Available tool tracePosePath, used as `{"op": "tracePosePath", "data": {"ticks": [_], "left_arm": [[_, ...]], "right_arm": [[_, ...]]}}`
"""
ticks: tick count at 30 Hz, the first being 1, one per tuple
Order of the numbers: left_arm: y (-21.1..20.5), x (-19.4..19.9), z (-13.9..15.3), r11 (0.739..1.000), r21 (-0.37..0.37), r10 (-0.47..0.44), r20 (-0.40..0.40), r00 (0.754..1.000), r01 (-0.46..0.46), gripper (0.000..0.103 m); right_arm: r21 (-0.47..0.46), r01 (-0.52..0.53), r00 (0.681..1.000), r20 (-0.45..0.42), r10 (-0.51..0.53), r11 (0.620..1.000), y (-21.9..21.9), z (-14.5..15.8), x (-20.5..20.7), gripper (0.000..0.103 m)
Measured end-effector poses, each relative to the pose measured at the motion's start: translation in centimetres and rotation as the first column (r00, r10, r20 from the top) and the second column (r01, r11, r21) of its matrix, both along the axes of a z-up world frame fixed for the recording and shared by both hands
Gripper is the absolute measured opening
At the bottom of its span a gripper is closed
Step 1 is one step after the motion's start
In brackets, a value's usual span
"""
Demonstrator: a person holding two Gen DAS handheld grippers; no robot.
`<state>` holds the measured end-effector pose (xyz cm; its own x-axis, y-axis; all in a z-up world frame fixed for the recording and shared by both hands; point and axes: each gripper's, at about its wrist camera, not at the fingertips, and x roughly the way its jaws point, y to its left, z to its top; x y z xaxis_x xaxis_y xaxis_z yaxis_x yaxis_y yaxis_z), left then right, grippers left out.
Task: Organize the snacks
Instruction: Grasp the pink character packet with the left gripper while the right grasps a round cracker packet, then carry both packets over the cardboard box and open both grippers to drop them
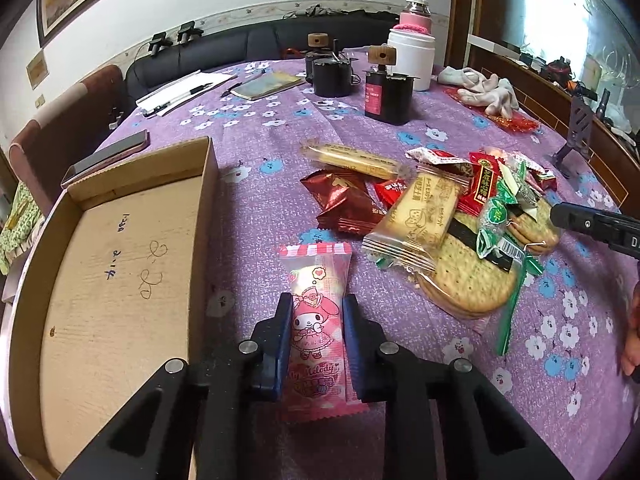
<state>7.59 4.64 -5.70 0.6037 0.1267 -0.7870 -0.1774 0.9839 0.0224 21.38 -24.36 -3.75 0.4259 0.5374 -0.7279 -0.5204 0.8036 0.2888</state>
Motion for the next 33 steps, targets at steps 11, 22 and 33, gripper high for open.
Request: {"op": "tracePosePath", "data": {"ticks": [11, 22, 33], "left_arm": [[0.5, -0.2, 0.1, 0.997, -0.083, -0.005, 0.009, 1.0, 0.006, 0.023], [0.3, -0.7, 0.5, 0.992, -0.12, -0.022, 0.031, 0.999, 0.025, 0.023], [0.1, -3.3, 4.6, 0.987, -0.152, -0.035, 0.131, 0.991, 0.055, 0.023]], "right_arm": [[-0.174, -0.04, 0.998, 0.04, 0.048, 0.984, 5.1, -1.2, -0.7, 0.093], [-0.137, -0.043, 0.999, 0.022, 0.047, 0.99, 4.5, -0.7, -0.5, 0.074], [-0.026, -0.007, 0.998, 0.06, 0.008, 1.0, 0.8, 3.0, -3.9, 0.074]]}}
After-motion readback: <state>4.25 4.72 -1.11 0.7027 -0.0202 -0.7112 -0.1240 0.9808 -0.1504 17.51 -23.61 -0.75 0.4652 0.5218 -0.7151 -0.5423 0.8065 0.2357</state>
